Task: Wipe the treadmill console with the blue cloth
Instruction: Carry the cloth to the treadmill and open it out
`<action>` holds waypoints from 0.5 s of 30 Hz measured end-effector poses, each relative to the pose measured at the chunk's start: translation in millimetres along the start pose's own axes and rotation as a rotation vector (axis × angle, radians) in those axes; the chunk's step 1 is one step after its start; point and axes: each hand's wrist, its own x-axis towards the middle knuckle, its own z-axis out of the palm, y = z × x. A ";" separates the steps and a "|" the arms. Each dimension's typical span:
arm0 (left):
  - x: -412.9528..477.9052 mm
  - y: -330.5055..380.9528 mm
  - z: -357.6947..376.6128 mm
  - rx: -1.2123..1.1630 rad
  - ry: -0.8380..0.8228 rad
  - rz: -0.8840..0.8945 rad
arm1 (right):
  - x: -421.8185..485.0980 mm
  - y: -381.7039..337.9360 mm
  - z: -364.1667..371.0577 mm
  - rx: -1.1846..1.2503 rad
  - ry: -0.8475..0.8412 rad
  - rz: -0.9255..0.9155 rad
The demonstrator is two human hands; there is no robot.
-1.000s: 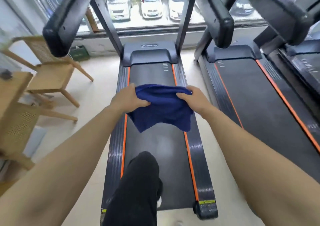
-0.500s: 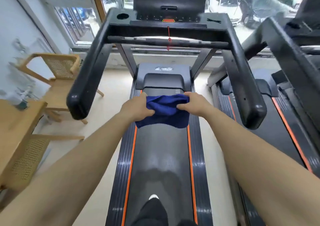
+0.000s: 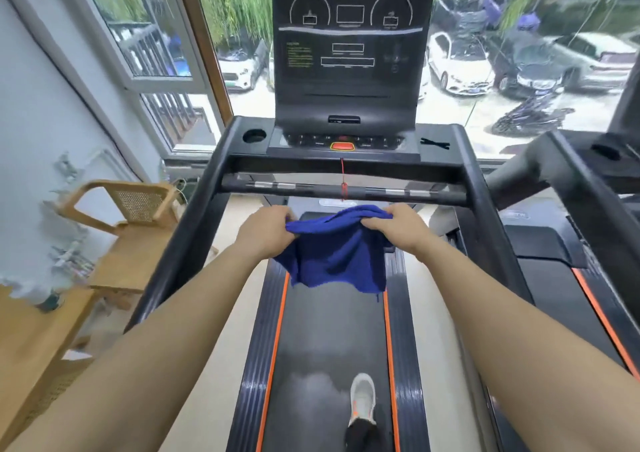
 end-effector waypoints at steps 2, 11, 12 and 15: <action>32.8 10.2 -8.5 -0.103 0.022 -0.003 | 32.4 -4.3 -13.1 0.137 0.008 -0.026; 158.7 57.4 -37.6 -0.489 0.121 -0.129 | 167.0 -38.0 -66.4 0.324 -0.039 -0.066; 171.4 59.8 -38.6 -0.502 0.144 -0.140 | 179.0 -41.9 -70.0 0.326 -0.039 -0.077; 210.4 66.6 -40.4 -0.568 0.181 -0.171 | 214.5 -50.1 -76.7 0.310 -0.053 -0.079</action>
